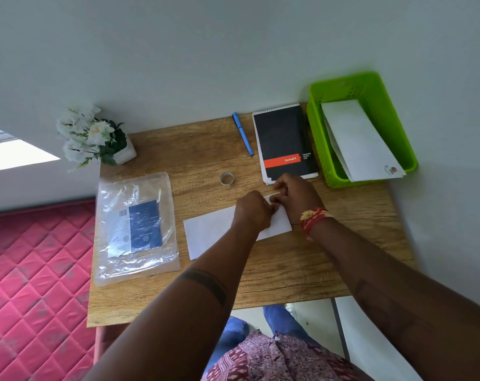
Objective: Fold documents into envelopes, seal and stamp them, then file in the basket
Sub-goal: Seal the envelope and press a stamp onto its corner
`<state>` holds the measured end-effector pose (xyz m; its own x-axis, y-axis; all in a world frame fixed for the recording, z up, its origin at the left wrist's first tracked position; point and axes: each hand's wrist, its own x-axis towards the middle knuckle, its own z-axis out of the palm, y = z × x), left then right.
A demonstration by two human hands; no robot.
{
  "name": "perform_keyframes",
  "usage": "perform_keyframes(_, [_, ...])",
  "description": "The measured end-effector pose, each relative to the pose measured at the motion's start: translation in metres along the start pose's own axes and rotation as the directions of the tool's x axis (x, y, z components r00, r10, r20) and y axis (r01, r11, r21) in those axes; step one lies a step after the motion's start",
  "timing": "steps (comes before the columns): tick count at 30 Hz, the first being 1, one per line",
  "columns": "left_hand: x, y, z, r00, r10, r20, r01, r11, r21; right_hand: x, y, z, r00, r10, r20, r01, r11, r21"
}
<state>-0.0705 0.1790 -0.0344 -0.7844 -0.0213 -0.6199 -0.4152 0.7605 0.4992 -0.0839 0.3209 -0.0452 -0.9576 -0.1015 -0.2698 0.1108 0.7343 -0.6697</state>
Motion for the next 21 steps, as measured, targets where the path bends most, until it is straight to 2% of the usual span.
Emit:
perform_keyframes(3, [-0.001,0.000,0.002,1.000,-0.017,-0.021,0.017,1.000,0.021,0.010,0.000,0.000,0.997,0.071,0.029,-0.070,0.997,-0.017])
perform_keyframes(7, [-0.002,-0.001,0.004,0.995,-0.057,-0.087,0.054,0.998,-0.035,0.003,0.003,0.010,0.996,0.035,-0.079,-0.040,0.998,-0.057])
perform_keyframes(11, [0.001,-0.003,-0.002,1.000,-0.005,-0.019,0.007,0.989,0.148,-0.004,0.015,0.012,0.996,0.044,-0.082,-0.050,0.997,-0.063])
perform_keyframes(14, [0.002,-0.003,0.000,0.999,-0.036,-0.020,0.036,0.999,0.019,-0.002,0.019,0.008,0.991,0.133,0.000,-0.133,0.989,-0.057])
perform_keyframes(18, [0.001,0.000,0.002,0.985,-0.138,-0.100,0.111,0.966,-0.235,0.005,0.016,0.002,0.984,0.159,0.081,-0.149,0.982,-0.117])
perform_keyframes(21, [0.003,-0.002,0.002,0.989,-0.132,-0.067,0.108,0.954,-0.280,0.010,0.012,-0.004,0.967,0.229,0.114,-0.212,0.967,-0.142])
